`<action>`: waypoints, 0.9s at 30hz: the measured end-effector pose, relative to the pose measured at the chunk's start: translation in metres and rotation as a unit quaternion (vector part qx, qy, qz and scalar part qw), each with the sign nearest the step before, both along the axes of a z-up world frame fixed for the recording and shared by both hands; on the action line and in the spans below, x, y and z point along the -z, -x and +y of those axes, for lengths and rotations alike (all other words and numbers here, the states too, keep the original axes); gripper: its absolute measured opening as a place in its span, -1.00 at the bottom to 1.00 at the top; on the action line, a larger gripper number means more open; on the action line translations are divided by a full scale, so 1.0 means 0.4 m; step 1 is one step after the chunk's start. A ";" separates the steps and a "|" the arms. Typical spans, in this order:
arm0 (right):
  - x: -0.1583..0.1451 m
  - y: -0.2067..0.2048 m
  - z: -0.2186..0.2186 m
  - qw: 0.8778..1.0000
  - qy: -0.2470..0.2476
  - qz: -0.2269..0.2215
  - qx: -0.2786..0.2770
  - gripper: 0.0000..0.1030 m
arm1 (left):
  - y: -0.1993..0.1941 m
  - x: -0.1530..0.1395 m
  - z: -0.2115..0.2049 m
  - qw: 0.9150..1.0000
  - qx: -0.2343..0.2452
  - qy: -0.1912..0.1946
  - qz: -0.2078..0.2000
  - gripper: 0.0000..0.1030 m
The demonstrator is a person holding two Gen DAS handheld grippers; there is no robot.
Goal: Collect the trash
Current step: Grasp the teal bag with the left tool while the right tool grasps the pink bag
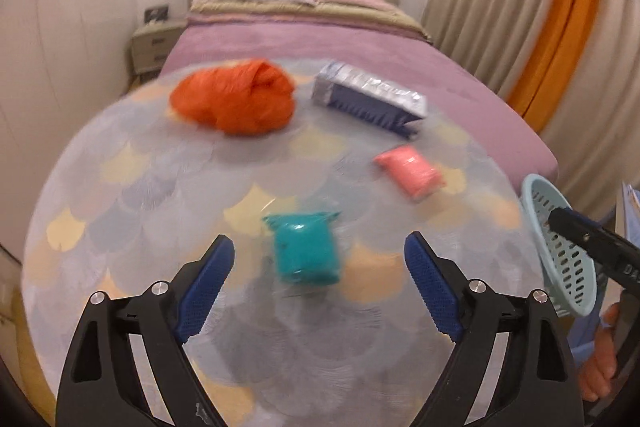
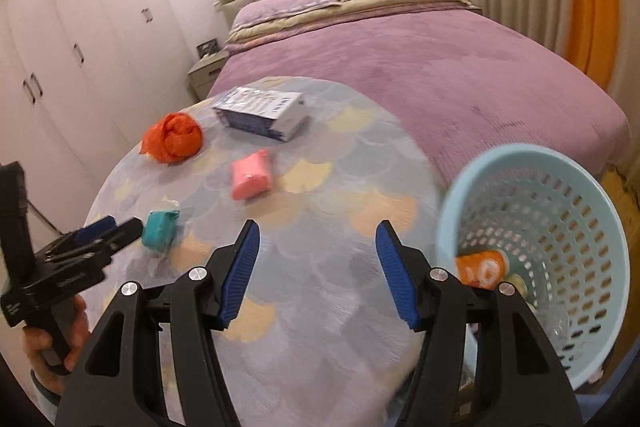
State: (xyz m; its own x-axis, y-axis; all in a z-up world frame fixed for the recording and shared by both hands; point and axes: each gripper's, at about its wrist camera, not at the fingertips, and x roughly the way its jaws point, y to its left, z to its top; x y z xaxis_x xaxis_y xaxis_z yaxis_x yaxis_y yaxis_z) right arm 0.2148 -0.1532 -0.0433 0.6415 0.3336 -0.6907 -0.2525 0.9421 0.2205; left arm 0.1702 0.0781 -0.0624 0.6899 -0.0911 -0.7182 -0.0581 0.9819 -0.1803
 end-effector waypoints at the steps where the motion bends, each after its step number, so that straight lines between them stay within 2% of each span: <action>1: -0.001 -0.008 0.023 1.000 0.005 -0.002 -0.007 0.11 | -0.007 0.012 0.009 1.000 0.002 0.007 0.006 0.65; 6: 0.005 -0.044 0.083 1.000 0.011 0.002 -0.022 0.13 | -0.033 0.055 0.009 1.000 0.013 0.012 0.022 0.61; 9: 0.009 -0.061 0.118 0.999 0.026 -0.004 -0.025 0.13 | -0.047 0.072 0.000 0.999 0.013 0.004 0.030 0.40; 10: 0.012 -0.067 0.127 0.999 0.031 -0.007 -0.024 0.13 | -0.048 0.080 -0.003 0.999 0.015 0.002 0.034 0.24; 13: 0.024 -0.093 0.162 0.999 0.043 -0.021 -0.016 0.13 | -0.046 0.090 -0.023 0.999 0.014 -0.031 0.023 0.11; 15: 0.033 -0.108 0.173 0.999 0.045 -0.022 -0.013 0.16 | -0.044 0.092 -0.028 0.999 0.016 -0.042 0.013 0.08; 20: 0.070 -0.160 0.212 0.998 0.050 -0.006 -0.027 0.24 | -0.043 0.091 -0.011 1.000 0.002 -0.031 0.006 -0.19; 27: 0.112 -0.224 0.257 0.996 0.073 0.021 -0.036 0.25 | -0.044 0.089 -0.019 0.999 -0.006 -0.043 0.005 -0.24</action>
